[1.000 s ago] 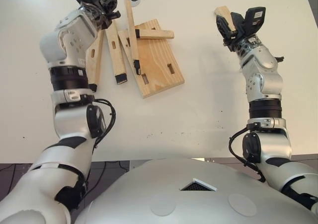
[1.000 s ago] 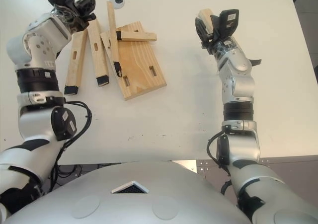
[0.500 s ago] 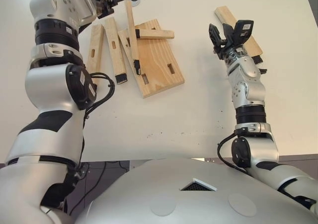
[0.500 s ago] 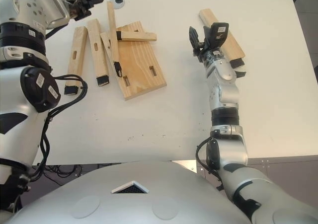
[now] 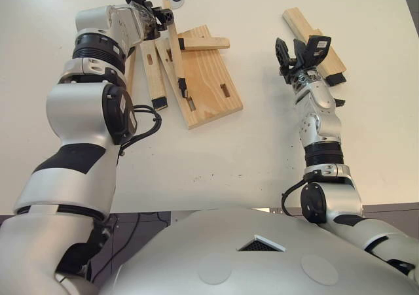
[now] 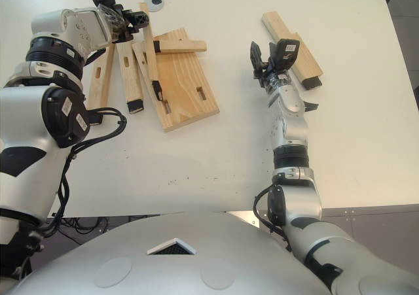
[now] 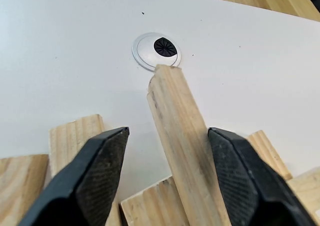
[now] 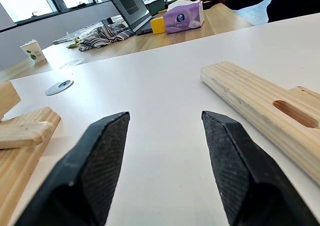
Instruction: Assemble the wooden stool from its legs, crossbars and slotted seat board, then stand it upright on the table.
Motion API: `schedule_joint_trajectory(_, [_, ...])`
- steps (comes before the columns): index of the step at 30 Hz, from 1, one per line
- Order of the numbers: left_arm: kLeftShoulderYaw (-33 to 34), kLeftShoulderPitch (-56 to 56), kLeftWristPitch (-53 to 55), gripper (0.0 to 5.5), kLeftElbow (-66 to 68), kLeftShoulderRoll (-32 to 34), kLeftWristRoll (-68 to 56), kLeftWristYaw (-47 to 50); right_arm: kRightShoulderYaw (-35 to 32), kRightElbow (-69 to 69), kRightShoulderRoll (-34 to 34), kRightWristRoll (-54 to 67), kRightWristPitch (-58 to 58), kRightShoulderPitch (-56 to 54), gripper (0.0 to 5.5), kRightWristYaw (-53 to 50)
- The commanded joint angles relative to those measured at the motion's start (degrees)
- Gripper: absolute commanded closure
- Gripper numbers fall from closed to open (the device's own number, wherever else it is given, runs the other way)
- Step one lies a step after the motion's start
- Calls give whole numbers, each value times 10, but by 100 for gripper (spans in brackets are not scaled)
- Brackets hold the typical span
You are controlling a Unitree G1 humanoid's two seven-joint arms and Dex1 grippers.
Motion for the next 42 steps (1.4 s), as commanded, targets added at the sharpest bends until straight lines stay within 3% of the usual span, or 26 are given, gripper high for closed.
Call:
schedule_joint_trajectory(1, [3,-13,1,259,11,4,9,-5,3,4,19,-8,-8,-2,284,-9])
schedule_joint_trajectory(15, [6,-15,-3,259,30,-16,23,5,6,20,28,-10,-23,-4,284,-17])
schedule_joint_trajectory(23, [29,14,-4,364,38,-4,24,12,4,20,23,-13,-25,-1,284,-19])
schedule_joint_trajectory(30, [58,16,63,455,41,3,-2,-2,7,17,27,-27,-28,2,284,-21])
schedule_joint_trajectory(39, [-37,50,94,455,31,28,63,-120,11,12,24,-34,-26,8,284,-22])
schedule_joint_trajectory(42, [-44,44,94,389,27,34,65,-139,14,10,24,-38,-25,8,284,-19])
